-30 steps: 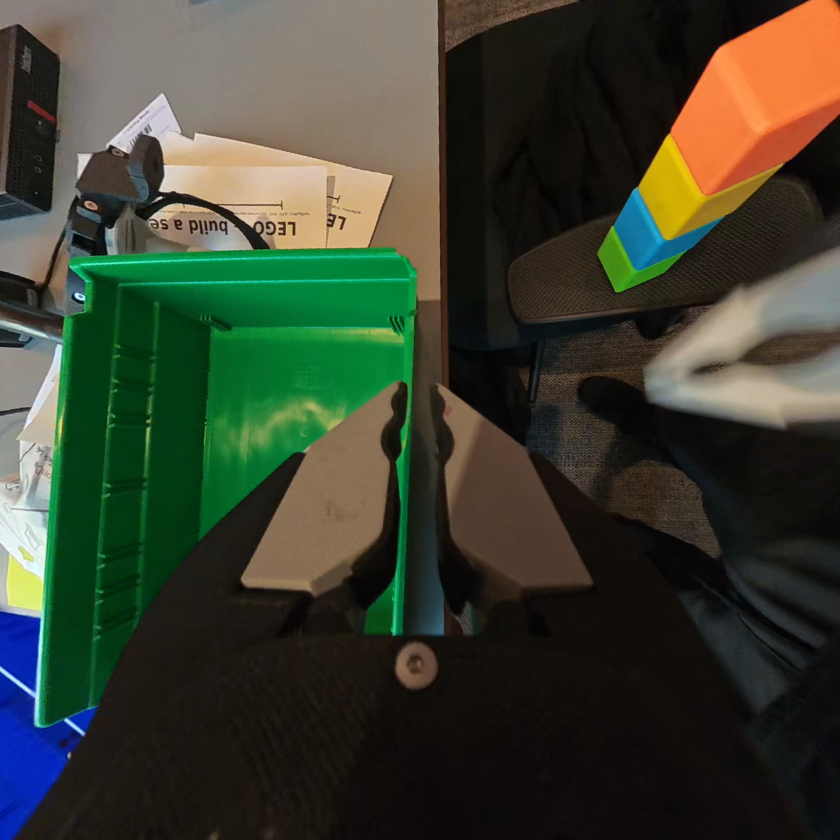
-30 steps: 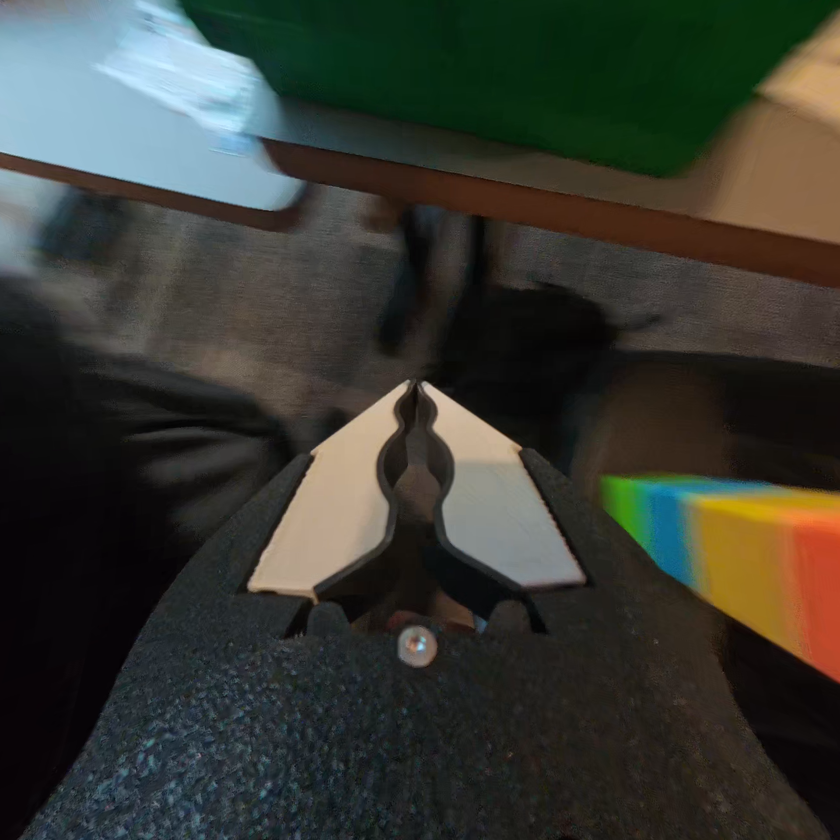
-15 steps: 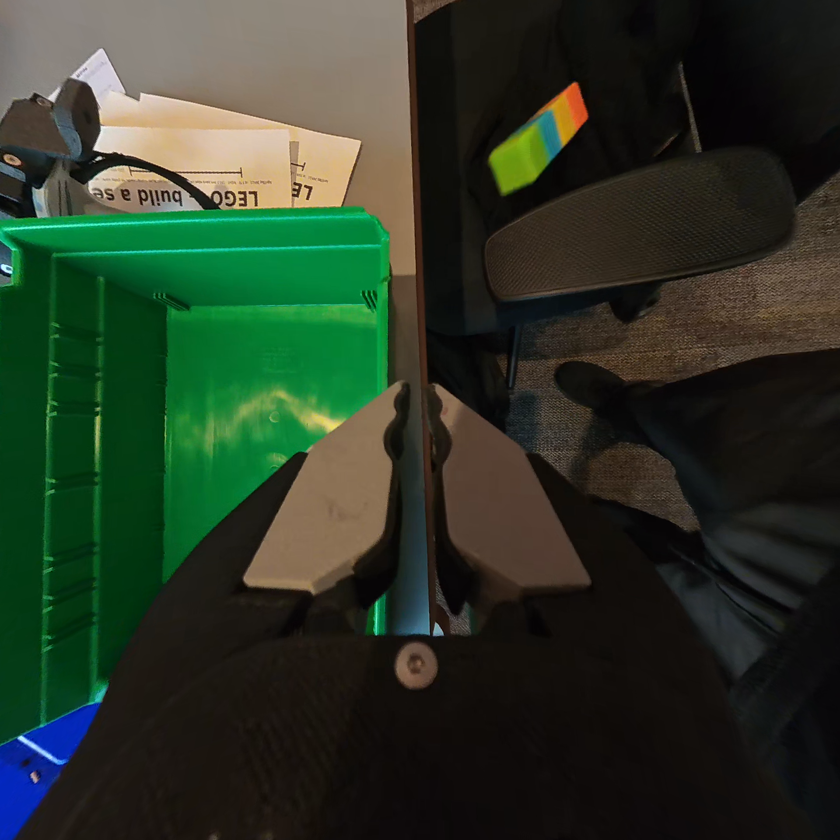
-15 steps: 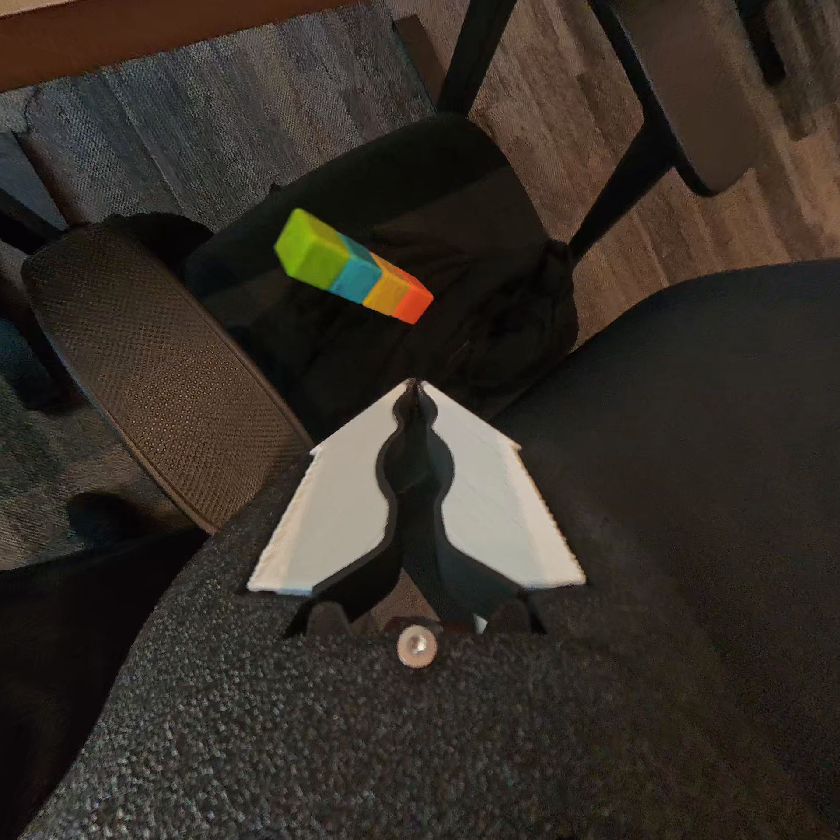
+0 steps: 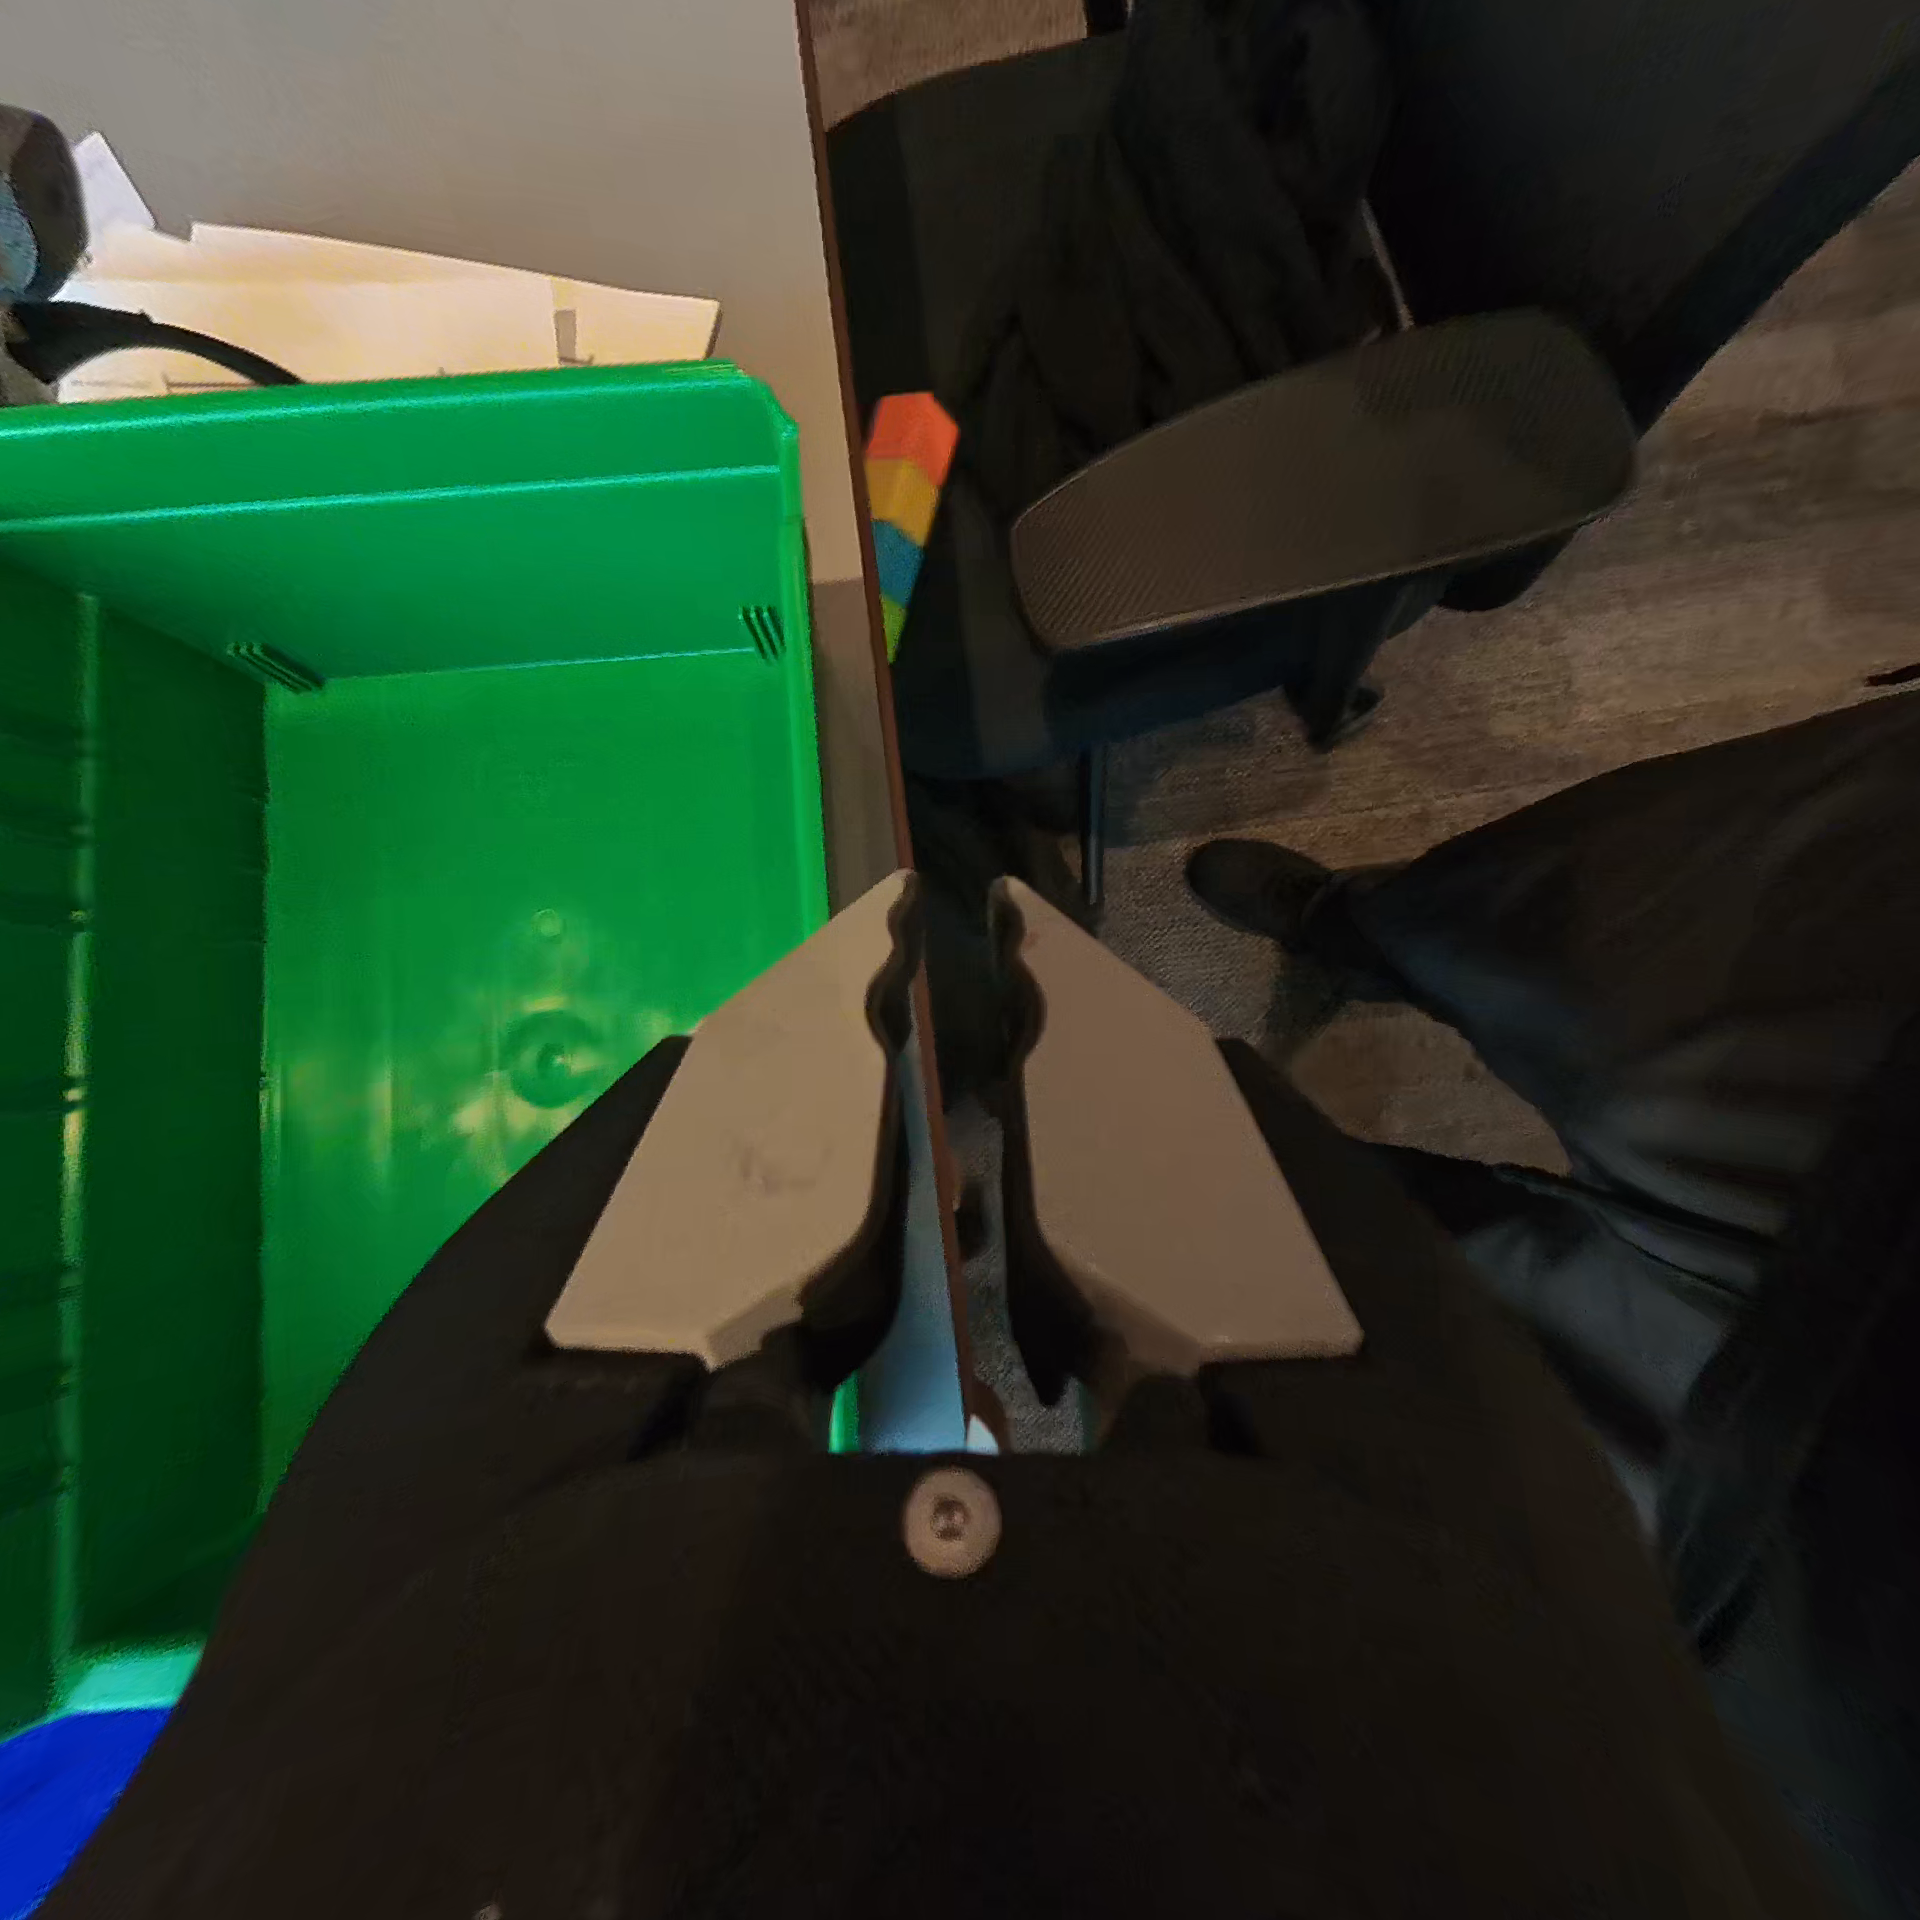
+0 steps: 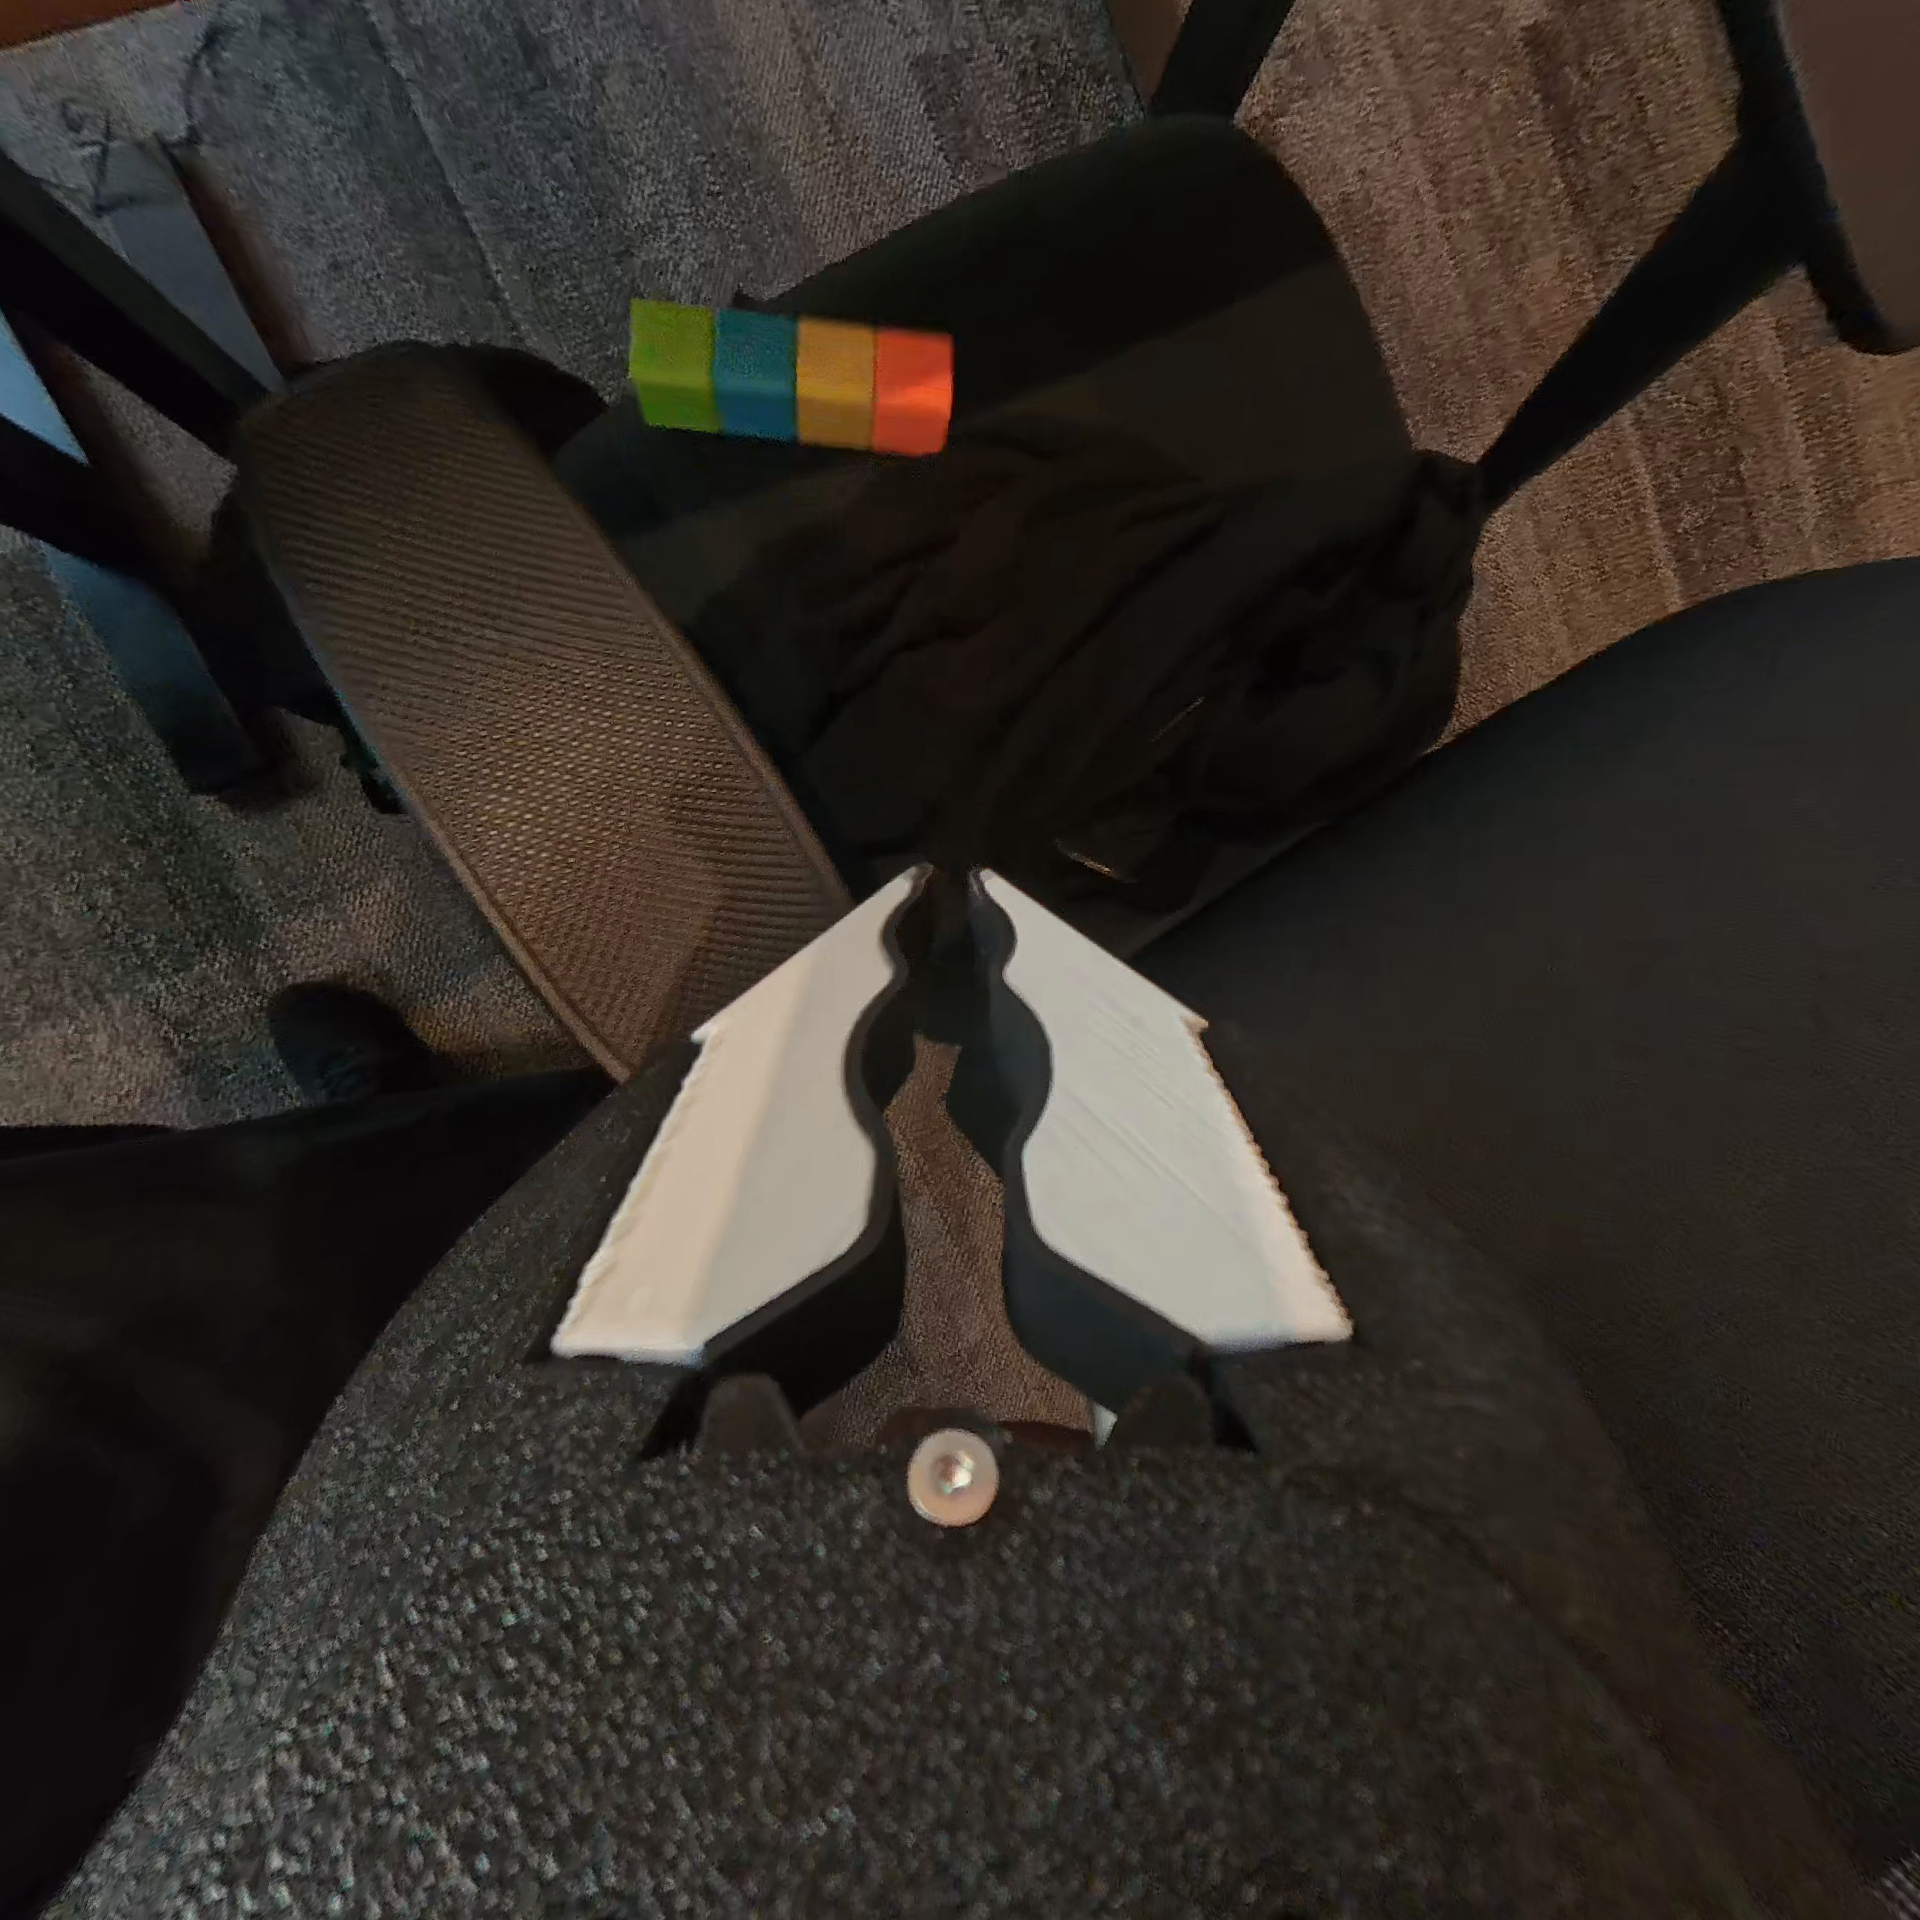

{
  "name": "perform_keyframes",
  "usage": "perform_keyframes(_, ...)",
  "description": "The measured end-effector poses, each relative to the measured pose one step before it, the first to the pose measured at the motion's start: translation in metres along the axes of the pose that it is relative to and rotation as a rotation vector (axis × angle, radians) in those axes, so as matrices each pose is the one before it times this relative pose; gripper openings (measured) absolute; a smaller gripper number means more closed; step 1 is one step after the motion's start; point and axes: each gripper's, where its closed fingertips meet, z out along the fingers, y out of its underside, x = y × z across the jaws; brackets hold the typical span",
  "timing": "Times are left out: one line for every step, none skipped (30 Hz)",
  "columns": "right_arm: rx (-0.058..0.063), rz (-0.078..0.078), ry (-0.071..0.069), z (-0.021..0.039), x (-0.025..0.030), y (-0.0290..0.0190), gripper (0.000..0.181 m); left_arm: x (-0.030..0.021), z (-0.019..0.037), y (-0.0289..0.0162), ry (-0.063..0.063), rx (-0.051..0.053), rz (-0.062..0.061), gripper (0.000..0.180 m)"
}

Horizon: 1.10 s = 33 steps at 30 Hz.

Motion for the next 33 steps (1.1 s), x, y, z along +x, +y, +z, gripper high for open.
perform_keyframes(-0.006, -0.0039, -0.0174, -0.00032, -0.00437, -0.00012, 0.011, 0.0038, -0.00154, 0.00022, 0.02, 0.019, -0.0078, 0.013)
perform_keyframes(-0.0096, -0.0048, -0.0157, -0.00029, -0.00441, 0.00044, 0.017, 0.00409, -0.001, 0.00223, 0.0216, 0.0148, -0.0074, 0.015)
perform_keyframes(-0.0124, -0.0075, -0.0096, -0.00008, -0.00384, 0.00061, 0.02, 0.00389, -0.00027, 0.00129, 0.0216, 0.0119, -0.0071, 0.018)
perform_keyframes(-0.0096, -0.0096, -0.0067, 0.00002, -0.00375, 0.0003, 0.02, 0.00408, -0.00222, 0.00518, 0.0227, 0.0107, -0.007, 0.024)
perform_keyframes(-0.0053, -0.0091, -0.0074, -0.00015, -0.00379, -0.00024, 0.02, 0.006, -0.00018, 0.00089, 0.0321, 0.0118, -0.0069, 0.026)
perform_keyframes(-0.0061, -0.0083, -0.0078, -0.00041, -0.00417, -0.00046, 0.02, 0.00556, -0.00018, 0.00086, 0.0301, 0.0124, -0.006, 0.027)
perform_keyframes(-0.0063, -0.0092, -0.0051, -0.00107, -0.00394, -0.00053, 0.02, 0.00532, -0.00013, 0.00025, 0.0287, 0.0145, -0.0003, 0.03)
perform_keyframes(-0.0024, -0.0138, -0.0022, -0.00179, -0.00367, -0.00121, 0.021, 0.0054, -0.00052, 0.00045, 0.0287, 0.0139, 0.0061, 0.032)
perform_keyframes(0.001, -0.0186, 0.0009, -0.00234, -0.00329, -0.00207, 0.021, 0.00496, -0.00097, 0.00055, 0.0243, 0.0139, 0.0099, 0.033)
perform_keyframes(0.0021, -0.0201, 0.0025, -0.00297, -0.00274, -0.00242, 0.021, 0.00481, -0.00148, 0.00079, 0.0229, 0.0153, 0.0104, 0.034)
perform_keyframes(0.0026, -0.0184, 0.0033, -0.00273, -0.0023, -0.00293, 0.021, 0.00484, -0.00244, 0.00134, 0.0212, 0.0138, 0.0052, 0.036)
perform_keyframes(0.0048, -0.0178, 0.0021, -0.00246, -0.00173, -0.00381, 0.021, 0.00556, -0.00285, 0.0004, 0.0239, 0.0119, -0.0001, 0.038)
perform_keyframes(0.009, -0.0187, -0.002, -0.0025, -0.0016, -0.00472, 0.021, 0.00407, -0.00415, 0.00128, 0.0235, 0.0088, -0.0017, 0.039)
perform_keyframes(0.0147, -0.0193, -0.0024, -0.00262, -0.00144, -0.00606, 0.021, 0.00321, -0.002, 0.00056, 0.0157, 0.0056, -0.0011, 0.04)
perform_keyframes(0.0185, -0.0201, -0.001, -0.00264, -0.00076, -0.00607, 0.021, 0.00186, -0.00206, 0.00054, 0.0046, 0.0002, -0.0006, 0.041)
perform_keyframes(0.0199, -0.0197, -0.0011, -0.00252, -0.00036, -0.00614, 0.021, 0.00132, -0.00158, -0.00018, -0.0024, -0.0038, -0.0028, 0.042)
perform_keyframes(0.0208, -0.0164, -0.0043, -0.00251, -0.00014, -0.00578, 0.021, 0.00231, -0.00131, -0.0016, -0.0014, -0.0044, -0.0056, 0.042)
perform_keyframes(0.023, -0.0122, -0.0104, -0.0019, -0.00005, -0.00579, 0.021, 0.00405, -0.00079, -0.00309, 0.006, -0.0018, -0.0065, 0.043)
perform_keyframes(0.0249, -0.0097, -0.0152, -0.0015, -0.0001, -0.00518, 0.021, 0.00488, 0.0007, -0.00441, 0.0023, -0.0017, -0.0066, 0.044)
perform_keyframes(0.0228, -0.0104, -0.0166, -0.00177, 0.0007, -0.00274, 0.021, 0.0045, 0.00229, -0.00486, -0.0037, -0.002, -0.0058, 0.045)
perform_keyframes(0.0192, -0.0123, -0.0169, -0.00174, 0.00059, -0.0044, 0.021, 0.00546, 0.00387, -0.00556, -0.0028, -0.0033, -0.0022, 0.047)
perform_keyframes(0.0187, -0.0123, -0.0201, -0.00276, 0.00088, -0.00485, 0.021, 0.00537, 0.00555, -0.00676, -0.0088, -0.003, -0.0047, 0.049)
perform_keyframes(0.0209, -0.0093, -0.0277, -0.00474, 0.00045, -0.0062, 0.021, 0.00642, 0.00659, -0.00796, -0.0081, -0.0008, -0.0091, 0.05)
perform_keyframes(0.0197, -0.0069, -0.0357, -0.00732, -0.00032, -0.0076, 0.021, 0.0069, 0.0064, -0.00831, -0.01, 0.0038, -0.0116, 0.052)
perform_keyframes(0.0218, -0.0096, -0.0353, -0.01099, 0.00088, -0.00996, 0.022, 0.00776, 0.00721, -0.01033, -0.0181, 0.0098, -0.0149, 0.052)
perform_keyframes(0.0299, -0.0169, -0.0254, -0.0144, 0.00327, -0.01225, 0.023, 0.0079, 0.00686, -0.00982, -0.0212, 0.0125, -0.0204, 0.052)
perform_keyframes(0.0326, -0.0216, -0.0179, -0.0174, 0.00547, -0.01259, 0.025, 0.00983, 0.00849, -0.01217, -0.0196, 0.013, -0.027, 0.052)
perform_keyframes(0.0329, -0.0226, -0.0181, -0.01982, 0.00619, -0.01149, 0.026, 0.01075, 0.0091, -0.01005, -0.0186, 0.0117, -0.0281, 0.052)
perform_keyframes(0.0375, -0.0211, -0.0209, -0.02088, 0.00711, -0.01116, 0.029, 0.01235, 0.01017, -0.00882, -0.0151, 0.0057, -0.0286, 0.053)
perform_keyframes(0.0402, -0.019, -0.0213, -0.02123, 0.00755, -0.00993, 0.032, 0.01374, 0.01088, -0.00792, -0.0139, -0.0012, -0.0319, 0.053)
perform_keyframes(0.0369, -0.0157, -0.0193, -0.02093, 0.00826, -0.00799, 0.032, 0.01603, 0.01022, -0.00796, -0.0055, 0.0008, -0.0297, 0.053)
perform_keyframes(0.0364, -0.0126, -0.014, -0.01995, 0.00927, -0.00655, 0.034, 0.01674, 0.00937, -0.0082, -0.0001, 0.0095, -0.0199, 0.051)
perform_keyframes(0.0373, -0.0089, -0.0052, -0.01874, 0.01106, -0.00528, 0.035, 0.01572, 0.00877, -0.00648, -0.0053, 0.0057, -0.0069, 0.047)
